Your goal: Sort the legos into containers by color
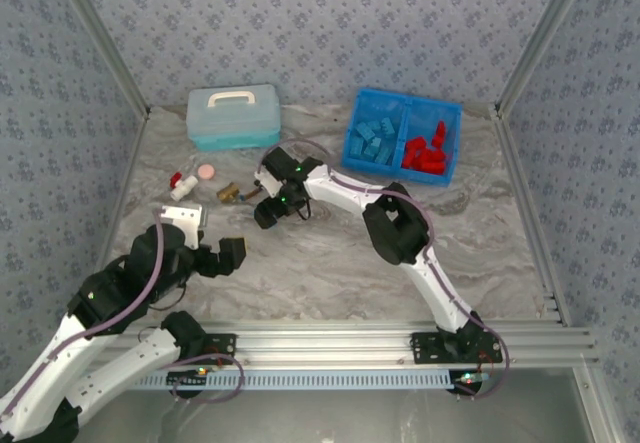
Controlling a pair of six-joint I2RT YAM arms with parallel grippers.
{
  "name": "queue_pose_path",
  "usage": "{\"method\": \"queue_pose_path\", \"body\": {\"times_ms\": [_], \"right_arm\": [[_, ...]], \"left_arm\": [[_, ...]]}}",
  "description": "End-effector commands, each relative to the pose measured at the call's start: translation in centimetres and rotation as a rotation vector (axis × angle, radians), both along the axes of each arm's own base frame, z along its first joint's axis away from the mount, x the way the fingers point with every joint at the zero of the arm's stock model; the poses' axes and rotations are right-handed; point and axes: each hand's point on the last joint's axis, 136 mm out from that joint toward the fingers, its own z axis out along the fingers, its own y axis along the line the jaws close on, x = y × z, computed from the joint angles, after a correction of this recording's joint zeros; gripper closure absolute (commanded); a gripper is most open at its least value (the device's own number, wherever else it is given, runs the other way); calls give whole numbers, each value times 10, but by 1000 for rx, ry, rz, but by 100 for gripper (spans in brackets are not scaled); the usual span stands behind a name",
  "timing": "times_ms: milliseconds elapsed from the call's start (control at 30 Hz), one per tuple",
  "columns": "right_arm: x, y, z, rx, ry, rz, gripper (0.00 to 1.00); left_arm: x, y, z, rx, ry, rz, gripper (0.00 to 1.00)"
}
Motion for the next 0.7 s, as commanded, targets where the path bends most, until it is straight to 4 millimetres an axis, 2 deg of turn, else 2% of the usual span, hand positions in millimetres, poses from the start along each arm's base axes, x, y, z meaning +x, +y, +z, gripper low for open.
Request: {"method": "queue_pose_path", "body": {"times_ms": [0,133,367,533,667], "right_arm": [[-13,11,-8,2,49,20,27],[-14,15,-17,-8,66,18,44],[-16,19,-18,-42,41,44,57],[-14,22,6,-18,7,49,62],[-6,22,41,20,-64,42,67]], "left_arm": [[-1,-1,1,-3,-2,-9,1],[-1,0,-1,-2,1,-4,1],[0,1,-3,5,0,4,1],[1,1,-4,9,2,5,1],[1,2,-5,15,0,6,1]]}}
